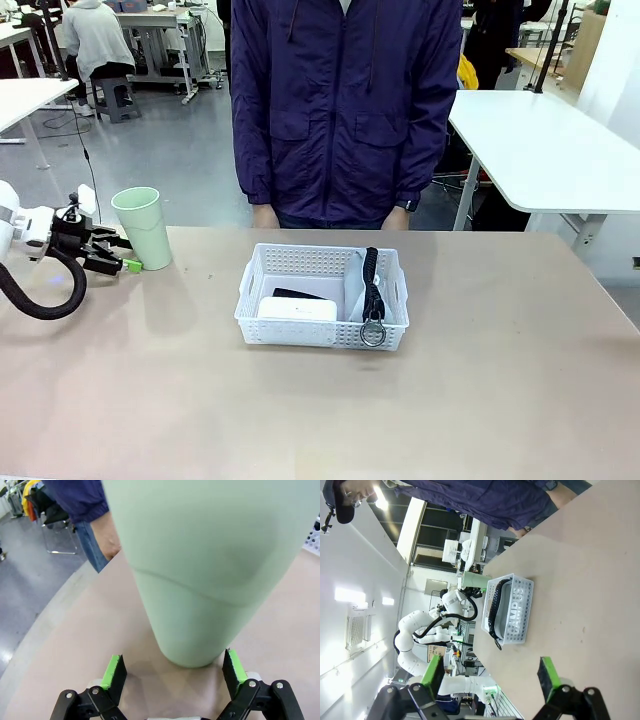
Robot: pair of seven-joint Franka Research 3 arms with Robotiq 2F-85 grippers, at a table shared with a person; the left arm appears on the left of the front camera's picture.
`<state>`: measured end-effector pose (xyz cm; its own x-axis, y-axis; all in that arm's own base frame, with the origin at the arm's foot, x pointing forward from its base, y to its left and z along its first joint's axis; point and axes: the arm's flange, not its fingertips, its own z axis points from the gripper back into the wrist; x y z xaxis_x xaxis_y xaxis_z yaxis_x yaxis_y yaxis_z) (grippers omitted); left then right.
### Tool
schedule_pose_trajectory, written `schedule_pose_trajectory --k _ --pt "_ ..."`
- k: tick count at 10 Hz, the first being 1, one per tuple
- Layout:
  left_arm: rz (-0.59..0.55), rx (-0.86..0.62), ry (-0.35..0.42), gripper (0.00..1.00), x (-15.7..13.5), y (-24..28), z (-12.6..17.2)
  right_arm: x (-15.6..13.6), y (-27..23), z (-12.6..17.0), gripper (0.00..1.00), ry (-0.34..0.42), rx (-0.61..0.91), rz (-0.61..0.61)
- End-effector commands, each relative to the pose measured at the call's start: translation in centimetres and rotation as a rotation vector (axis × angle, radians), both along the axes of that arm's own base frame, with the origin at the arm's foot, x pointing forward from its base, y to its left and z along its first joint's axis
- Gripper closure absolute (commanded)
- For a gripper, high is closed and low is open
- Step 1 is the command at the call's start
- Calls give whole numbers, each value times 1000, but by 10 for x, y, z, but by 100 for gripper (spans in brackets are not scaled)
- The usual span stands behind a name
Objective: Efficiently arrange items inside the basket to fit them all.
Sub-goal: Pick up the Reusable plastic cup and place it inside the Organizing basket.
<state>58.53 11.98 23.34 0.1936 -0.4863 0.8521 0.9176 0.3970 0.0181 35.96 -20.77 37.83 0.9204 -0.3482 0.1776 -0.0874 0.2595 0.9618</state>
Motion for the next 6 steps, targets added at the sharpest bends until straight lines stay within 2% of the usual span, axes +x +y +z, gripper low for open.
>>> schedule_pose_trajectory --k 1,3,6 --pt "-38 -35 2 0 8 -9 -4 -3 1 4 0 23 -12 -4" --pt "-46 -52 -3 0 12 -16 -4 -3 1 4 0 23 -12 -4" --pt "-28 -164 -56 0 10 -13 3 -3 1 4 0 23 -12 -4"
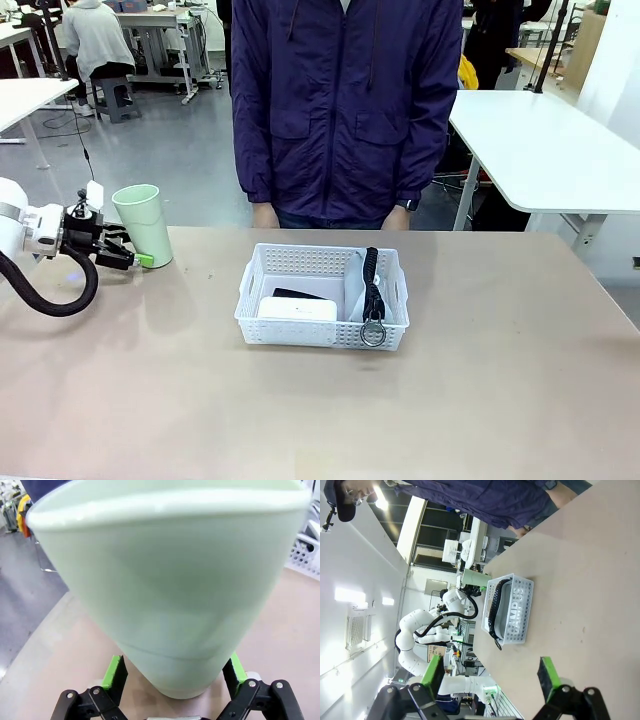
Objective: Efficiently arrange items inside the basket to fit them all.
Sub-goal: Pick up the Reusable plastic cup and place it inside the Organizing basket.
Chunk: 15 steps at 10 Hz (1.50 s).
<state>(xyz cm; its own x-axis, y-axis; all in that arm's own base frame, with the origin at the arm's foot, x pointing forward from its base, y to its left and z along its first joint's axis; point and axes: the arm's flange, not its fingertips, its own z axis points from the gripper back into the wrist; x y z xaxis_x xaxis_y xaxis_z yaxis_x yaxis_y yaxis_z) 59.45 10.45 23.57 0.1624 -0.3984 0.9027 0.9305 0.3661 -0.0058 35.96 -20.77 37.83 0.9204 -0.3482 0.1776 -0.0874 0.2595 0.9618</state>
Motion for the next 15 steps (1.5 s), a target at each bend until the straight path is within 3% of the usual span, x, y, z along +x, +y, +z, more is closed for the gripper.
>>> schedule_pose_trajectory --k 1,5,10,14,15 --pt "-6 -71 -37 0 -2 2 1 -3 1 4 0 23 -12 -4" --pt "-98 -121 -43 0 -10 -4 8 -3 1 4 0 23 -12 -4" --pt "-75 -167 -110 0 -14 -9 29 -3 1 4 0 23 -12 -4" --pt "-133 -254 -113 0 -18 -4 39 -3 1 4 0 23 -12 -4" --pt "-155 -255 -103 37 -15 -5 38 -3 1 4 0 23 -12 -4"
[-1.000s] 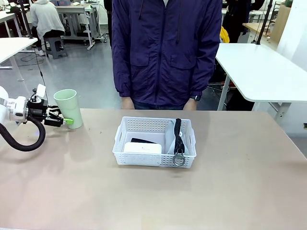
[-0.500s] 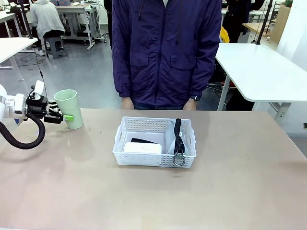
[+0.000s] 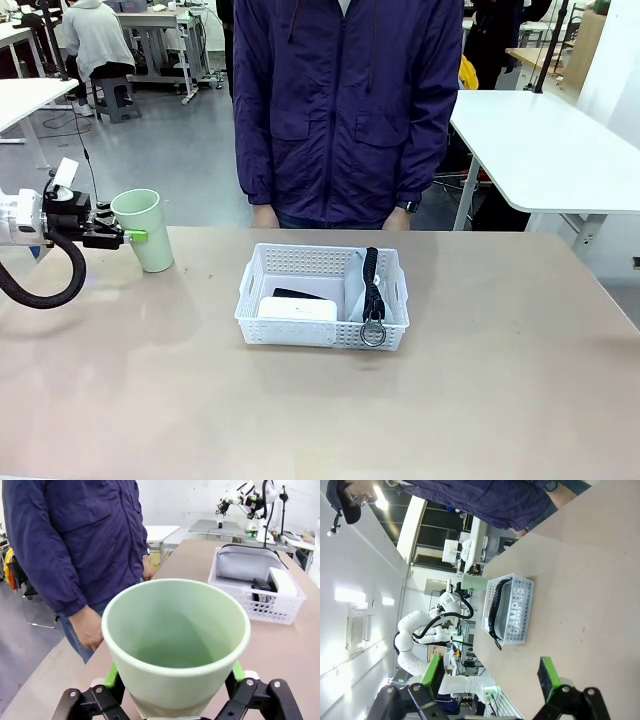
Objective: Efficiently arrange items inside the basket to fit them all.
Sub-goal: Pick up the Reusable plastic cup and place it inside the Organizing basket.
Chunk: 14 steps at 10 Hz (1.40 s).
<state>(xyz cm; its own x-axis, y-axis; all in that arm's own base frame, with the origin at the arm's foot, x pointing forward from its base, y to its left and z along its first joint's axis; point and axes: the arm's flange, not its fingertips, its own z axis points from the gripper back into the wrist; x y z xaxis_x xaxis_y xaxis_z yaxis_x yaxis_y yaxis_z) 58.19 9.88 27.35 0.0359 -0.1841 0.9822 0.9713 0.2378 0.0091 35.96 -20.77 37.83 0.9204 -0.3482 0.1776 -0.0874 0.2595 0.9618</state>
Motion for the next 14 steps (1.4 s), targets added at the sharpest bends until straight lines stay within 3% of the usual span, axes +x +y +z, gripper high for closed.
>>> schedule_pose_trajectory --k 1,2,3,4,5,6,7,8,9,11,12,13,14 --pt "-22 -10 -9 58 -2 0 0 -3 1 4 0 23 -12 -4" --pt "-26 -4 -4 94 -1 -1 -1 -3 1 4 0 23 -12 -4" --pt "-26 1 -6 100 -1 0 -2 -3 1 4 0 23 -12 -4" --pt "-30 -1 -8 100 -2 -1 -3 -3 1 4 0 23 -12 -4" --pt "-28 -1 -23 67 -5 0 -1 -3 1 4 0 23 -12 -4" --pt "-41 3 -31 68 -11 1 4 -3 1 4 0 23 -12 -4" --pt "-50 21 -38 100 -24 7 19 -3 1 4 0 23 -12 -4" --pt "-165 50 -25 68 -49 15 53 -3 1 4 0 23 -12 -4" --pt "-215 89 -30 100 -70 16 73 -3 1 4 0 23 -12 -4" --pt "-387 251 -115 100 -151 3 97 -3 1 4 0 23 -12 -4" --pt "-494 289 -134 68 -180 3 90 -3 1 4 0 23 -12 -4" --pt "-463 264 -173 68 -195 6 84 -3 1 4 0 23 -12 -4" --pt "-376 158 -196 100 -193 14 83 -3 1 4 0 23 -12 -4"
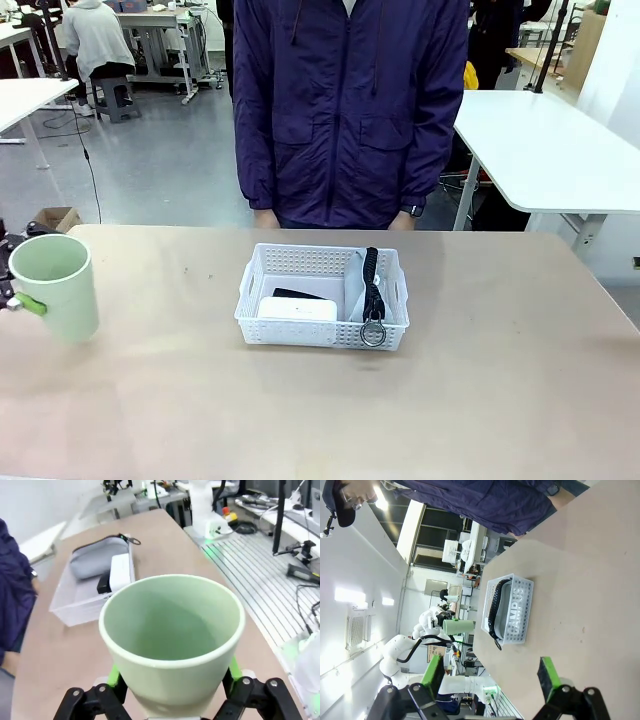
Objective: Efficiently arrange items inside the basket to fit them all.
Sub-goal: Pick up the Reusable plastic cup and place it inside the Organizing basket.
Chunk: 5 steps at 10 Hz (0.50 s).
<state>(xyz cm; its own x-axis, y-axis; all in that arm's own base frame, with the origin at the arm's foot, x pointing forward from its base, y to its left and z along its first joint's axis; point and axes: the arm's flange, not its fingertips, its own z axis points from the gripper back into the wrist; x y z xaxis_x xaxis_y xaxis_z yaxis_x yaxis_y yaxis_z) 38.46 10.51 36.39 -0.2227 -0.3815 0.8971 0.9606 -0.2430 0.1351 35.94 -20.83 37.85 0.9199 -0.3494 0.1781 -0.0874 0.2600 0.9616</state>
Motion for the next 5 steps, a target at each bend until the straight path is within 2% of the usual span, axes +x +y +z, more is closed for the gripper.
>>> schedule_pose_trajectory --k 1,5 --pt "-10 31 26 100 19 -1 5 -3 1 3 0 23 -12 -3" --pt "-10 31 26 100 19 -1 5 -3 1 3 0 23 -12 -3"
